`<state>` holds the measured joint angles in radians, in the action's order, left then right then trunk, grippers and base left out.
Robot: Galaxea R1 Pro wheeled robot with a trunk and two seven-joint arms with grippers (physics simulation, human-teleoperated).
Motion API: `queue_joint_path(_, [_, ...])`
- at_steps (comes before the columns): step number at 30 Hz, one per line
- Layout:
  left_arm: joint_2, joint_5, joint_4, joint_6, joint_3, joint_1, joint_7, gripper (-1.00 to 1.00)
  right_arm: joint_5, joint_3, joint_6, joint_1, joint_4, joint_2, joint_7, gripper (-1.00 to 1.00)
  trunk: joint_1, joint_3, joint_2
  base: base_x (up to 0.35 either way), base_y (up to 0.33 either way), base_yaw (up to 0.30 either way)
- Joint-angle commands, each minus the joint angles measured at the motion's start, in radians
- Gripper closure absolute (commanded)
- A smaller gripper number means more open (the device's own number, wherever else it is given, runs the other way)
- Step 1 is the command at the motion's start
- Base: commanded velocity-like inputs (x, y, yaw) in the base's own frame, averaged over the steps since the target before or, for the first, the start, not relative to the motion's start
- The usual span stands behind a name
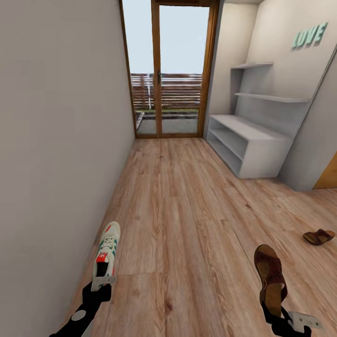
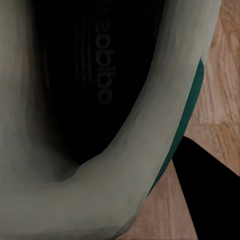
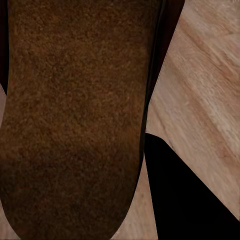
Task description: Pick up the two gym shoes and the two sandals from the corridor floor and place them onto the hallstand (shoe rack) in the corridor, making sure they are on the rack and not on the floor. Arrange them so the two gym shoes are next to each other and the two sandals are next to each other.
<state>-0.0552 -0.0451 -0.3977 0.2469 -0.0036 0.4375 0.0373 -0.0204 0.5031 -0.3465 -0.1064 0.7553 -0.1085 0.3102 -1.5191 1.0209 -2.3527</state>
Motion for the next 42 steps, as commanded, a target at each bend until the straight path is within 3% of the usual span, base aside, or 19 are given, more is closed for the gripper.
queue_joint_path(1, [0.000, -0.004, 0.001, 0.003, -0.001, 0.000, 0.002, 1.00, 0.002, 0.005, -0.002, -0.001, -0.001, 0.001, 0.009, 1.00, 0.000, 0.001, 0.000, 0.340, 0.000, 0.000])
queue_joint_path(42, [0.000, -0.004, 0.000, 0.003, -0.001, 0.000, 0.002, 1.00, 0.002, 0.005, -0.002, -0.001, -0.005, 0.000, 0.009, 1.00, 0.000, 0.001, 0.000, 0.340, 0.000, 0.000])
